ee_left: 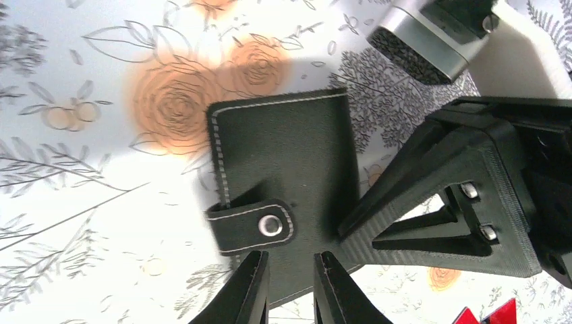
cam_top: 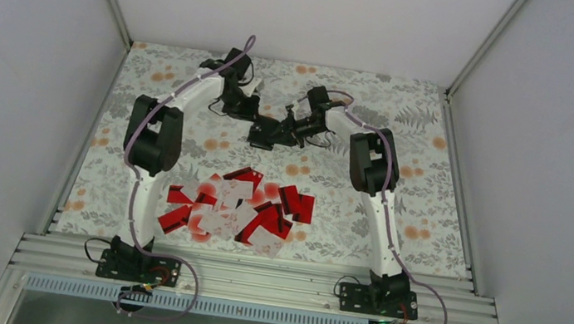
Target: Put the credit cards into the card holder
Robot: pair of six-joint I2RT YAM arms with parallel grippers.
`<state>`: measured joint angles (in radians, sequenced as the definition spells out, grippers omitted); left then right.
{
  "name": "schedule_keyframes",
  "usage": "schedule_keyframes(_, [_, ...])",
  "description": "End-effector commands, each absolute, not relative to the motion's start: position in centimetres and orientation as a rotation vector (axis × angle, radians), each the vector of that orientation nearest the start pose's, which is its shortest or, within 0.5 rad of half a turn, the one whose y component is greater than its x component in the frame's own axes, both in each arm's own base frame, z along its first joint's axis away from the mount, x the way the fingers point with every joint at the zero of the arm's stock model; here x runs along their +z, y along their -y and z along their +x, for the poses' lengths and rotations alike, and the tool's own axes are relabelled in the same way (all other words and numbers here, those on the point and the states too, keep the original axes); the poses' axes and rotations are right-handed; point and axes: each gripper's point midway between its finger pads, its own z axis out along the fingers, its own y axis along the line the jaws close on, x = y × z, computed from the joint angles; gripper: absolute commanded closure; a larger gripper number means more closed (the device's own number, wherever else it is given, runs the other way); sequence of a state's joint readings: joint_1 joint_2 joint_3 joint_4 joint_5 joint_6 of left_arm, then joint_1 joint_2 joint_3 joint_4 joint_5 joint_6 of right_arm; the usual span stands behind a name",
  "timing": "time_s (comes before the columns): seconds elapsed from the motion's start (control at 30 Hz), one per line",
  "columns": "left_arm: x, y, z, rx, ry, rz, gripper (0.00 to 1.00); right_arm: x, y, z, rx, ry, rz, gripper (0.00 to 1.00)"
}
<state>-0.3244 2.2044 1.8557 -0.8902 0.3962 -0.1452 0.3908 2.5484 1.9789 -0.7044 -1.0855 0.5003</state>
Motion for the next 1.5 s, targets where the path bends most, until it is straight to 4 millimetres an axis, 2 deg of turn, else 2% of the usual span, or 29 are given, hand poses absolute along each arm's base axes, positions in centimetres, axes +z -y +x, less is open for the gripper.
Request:
schedule_keyframes(0.0, [8.5,20.7,46.5,-0.594,-2.812,0.305,0.82,-0.7,-33.2,43.1,1.581,-2.937,-0.056,0.9])
schedule_keyframes(0.27, [6.7,21.5,46.8,-0.643,-2.824,0.337,0.83,-0.7,-33.2,43.1,1.583,-2.936,-0.056,0.9])
schedule_keyframes(0.33, [6.5,21.7,46.9,-0.659,-2.824,0.34,0.86,-0.7,-33.2,43.1,1.583,-2.936,-0.058,0.9])
schedule_keyframes(0.63, [5.7,23.5,46.5,-0.724,-2.831,0.388,0.87,-0.9,-33.2,43.1,1.581,-2.941,-0.057,0.9])
schedule_keyframes(0.9, [5.0,24.0,46.6,-0.705,-2.845,0.408,0.87,-0.9,-33.2,43.2,1.587,-2.939,-0.057,0.9])
schedule_keyframes(1.1, [4.4,23.5,46.6,-0.657,-2.862,0.412,0.88,-1.0,-33.2,43.2,1.586,-2.941,-0.059,0.9])
schedule_keyframes(1.3, [6.7,23.9,47.2,-0.679,-2.783,0.417,0.89,-1.0,-33.2,43.1,1.585,-2.941,-0.06,0.9])
schedule_keyframes(1.47, [8.7,24.5,47.7,-0.725,-2.72,0.416,0.85,-1.1,-33.2,43.2,1.587,-2.94,-0.053,0.9])
